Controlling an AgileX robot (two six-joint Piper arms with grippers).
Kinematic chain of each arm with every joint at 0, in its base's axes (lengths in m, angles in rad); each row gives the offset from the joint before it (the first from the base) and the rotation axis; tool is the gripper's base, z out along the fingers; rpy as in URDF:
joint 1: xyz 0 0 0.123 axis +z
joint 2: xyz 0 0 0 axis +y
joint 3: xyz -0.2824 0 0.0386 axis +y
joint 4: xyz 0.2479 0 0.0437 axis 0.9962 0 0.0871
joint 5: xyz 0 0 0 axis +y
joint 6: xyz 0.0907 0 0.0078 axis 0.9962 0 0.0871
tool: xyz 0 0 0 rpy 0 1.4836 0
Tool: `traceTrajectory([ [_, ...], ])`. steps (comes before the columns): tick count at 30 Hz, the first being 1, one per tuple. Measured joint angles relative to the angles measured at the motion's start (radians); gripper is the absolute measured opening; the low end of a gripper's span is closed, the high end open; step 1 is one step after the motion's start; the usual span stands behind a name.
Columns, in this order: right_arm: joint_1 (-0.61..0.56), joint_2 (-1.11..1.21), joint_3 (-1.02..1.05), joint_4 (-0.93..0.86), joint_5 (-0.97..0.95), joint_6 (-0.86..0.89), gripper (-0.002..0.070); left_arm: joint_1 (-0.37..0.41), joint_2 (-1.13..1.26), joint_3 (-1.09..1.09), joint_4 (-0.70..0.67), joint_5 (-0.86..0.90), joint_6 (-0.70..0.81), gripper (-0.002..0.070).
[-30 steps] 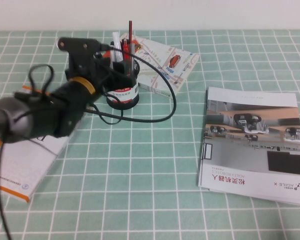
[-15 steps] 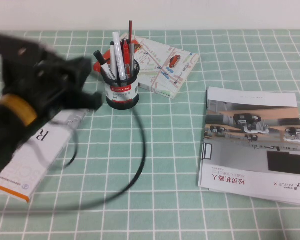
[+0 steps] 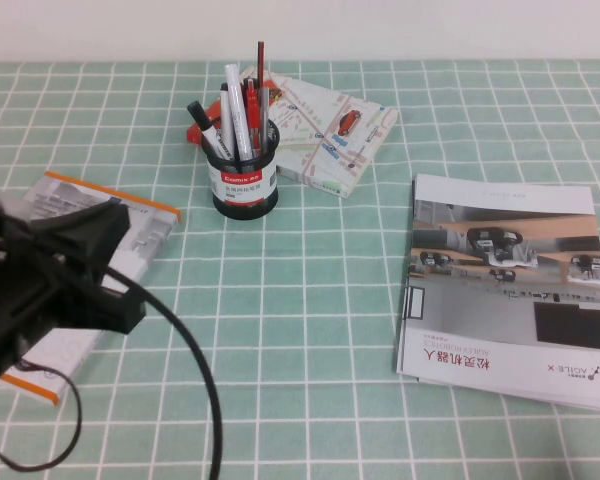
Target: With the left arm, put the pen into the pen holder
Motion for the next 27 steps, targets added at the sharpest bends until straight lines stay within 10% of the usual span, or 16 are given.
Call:
traceTrajectory([
  [27,0.0,0.0,0.0,0.008,0.0,0.0,-0.002,0.291,-0.83,0.504,-0.145,0.108,0.085,0.0],
])
